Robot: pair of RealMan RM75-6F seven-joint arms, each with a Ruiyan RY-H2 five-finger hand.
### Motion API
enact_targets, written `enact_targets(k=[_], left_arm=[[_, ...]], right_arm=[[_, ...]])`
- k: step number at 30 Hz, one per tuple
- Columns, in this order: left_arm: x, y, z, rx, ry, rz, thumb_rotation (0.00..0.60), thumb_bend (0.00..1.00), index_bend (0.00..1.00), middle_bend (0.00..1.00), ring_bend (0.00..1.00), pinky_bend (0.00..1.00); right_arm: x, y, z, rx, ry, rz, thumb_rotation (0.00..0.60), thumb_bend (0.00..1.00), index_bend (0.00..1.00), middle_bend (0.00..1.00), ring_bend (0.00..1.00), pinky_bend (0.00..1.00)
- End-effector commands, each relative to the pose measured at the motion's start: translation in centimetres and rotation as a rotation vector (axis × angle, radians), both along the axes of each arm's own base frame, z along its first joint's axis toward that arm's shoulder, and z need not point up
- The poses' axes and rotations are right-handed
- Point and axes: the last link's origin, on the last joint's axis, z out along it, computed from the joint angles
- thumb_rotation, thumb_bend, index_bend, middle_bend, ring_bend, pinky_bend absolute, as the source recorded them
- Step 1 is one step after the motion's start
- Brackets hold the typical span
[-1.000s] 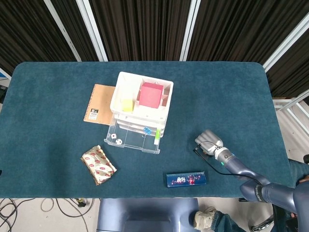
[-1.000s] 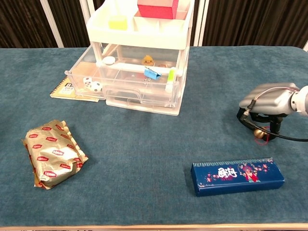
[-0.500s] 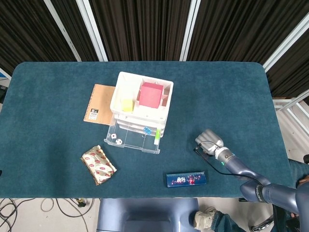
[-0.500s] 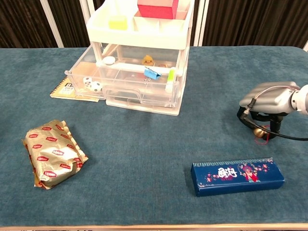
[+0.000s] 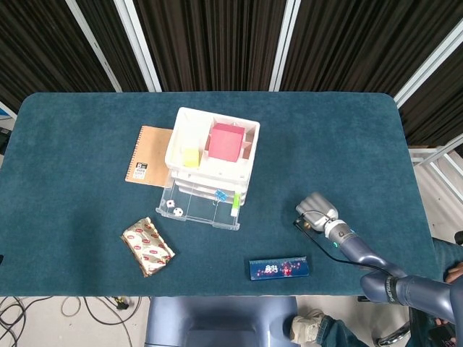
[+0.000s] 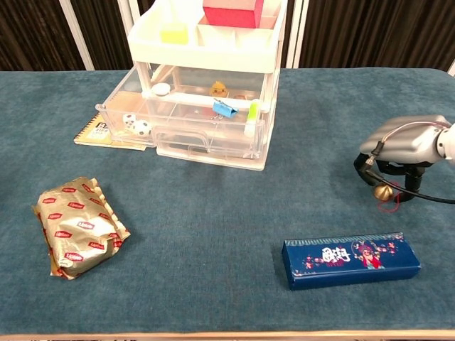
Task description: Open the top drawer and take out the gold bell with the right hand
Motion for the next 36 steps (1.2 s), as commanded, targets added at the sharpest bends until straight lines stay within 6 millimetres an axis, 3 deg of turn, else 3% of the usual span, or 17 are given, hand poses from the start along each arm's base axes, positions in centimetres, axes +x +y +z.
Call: enact_targets(k=[1, 6, 11, 19, 23, 26, 30, 36], left_arm=[[0.0, 0.0, 0.0, 0.000, 0.001, -0.001, 0.600, 0.26, 0.12, 0.00, 0.02, 0.30], [0.0, 0.0, 0.0, 0.000, 0.000, -0.001, 0.600, 0.27, 0.12, 0.00, 0.02, 0.31], [0.1, 0.0, 0.0, -0.002, 0.000, -0.004, 0.600, 0.26, 0.12, 0.00, 0.02, 0.31], [0.3, 0.0, 0.0, 0.004, 0.002, -0.014, 0.600, 0.27, 0.12, 0.00, 0.02, 0.26], [0.4, 0.0, 0.0, 0.010, 0.003, -0.023, 0.600, 0.27, 0.12, 0.00, 0.02, 0.23], [0.6, 0.0, 0.0, 0.009, 0.004, -0.031, 0.600, 0.27, 0.12, 0.00, 0.02, 0.18], [0.9, 0.0, 0.0, 0.015, 0.007, -0.048, 0.600, 0.27, 0.12, 0.00, 0.02, 0.04], [1.2, 0.0, 0.2, 0.030, -0.004, -0.067, 0.600, 0.27, 0.12, 0.00, 0.02, 0.02]], right_arm=[[0.1, -0.1, 0.9, -0.024, 0.008, 0.003, 0.600, 0.25, 0.36, 0.86, 0.98, 1.00], [0.1, 0.3, 3.6, -0.073, 0.026, -0.007, 0.600, 0.24, 0.32, 0.85, 0.97, 0.99], [-0.1, 0.7, 6.8, -0.136, 0.046, -0.046, 0.600, 0.23, 0.30, 0.81, 0.93, 0.91], [0.4, 1.2, 15.3, -0.433, -0.098, -0.159, 0.600, 0.23, 0.26, 0.54, 0.73, 0.69], [0.7, 2.1, 18.2, -0.588, -0.265, -0.140, 0.600, 0.23, 0.25, 0.44, 0.65, 0.62], [0.3, 3.5, 19.1, -0.660, -0.368, -0.097, 0.600, 0.23, 0.23, 0.35, 0.56, 0.53], [-0.6, 5.9, 19.1, -0.692, -0.454, -0.086, 0.600, 0.23, 0.22, 0.25, 0.48, 0.46], [-2.8, 9.9, 17.7, -0.696, -0.514, -0.128, 0.600, 0.23, 0.20, 0.18, 0.41, 0.39]])
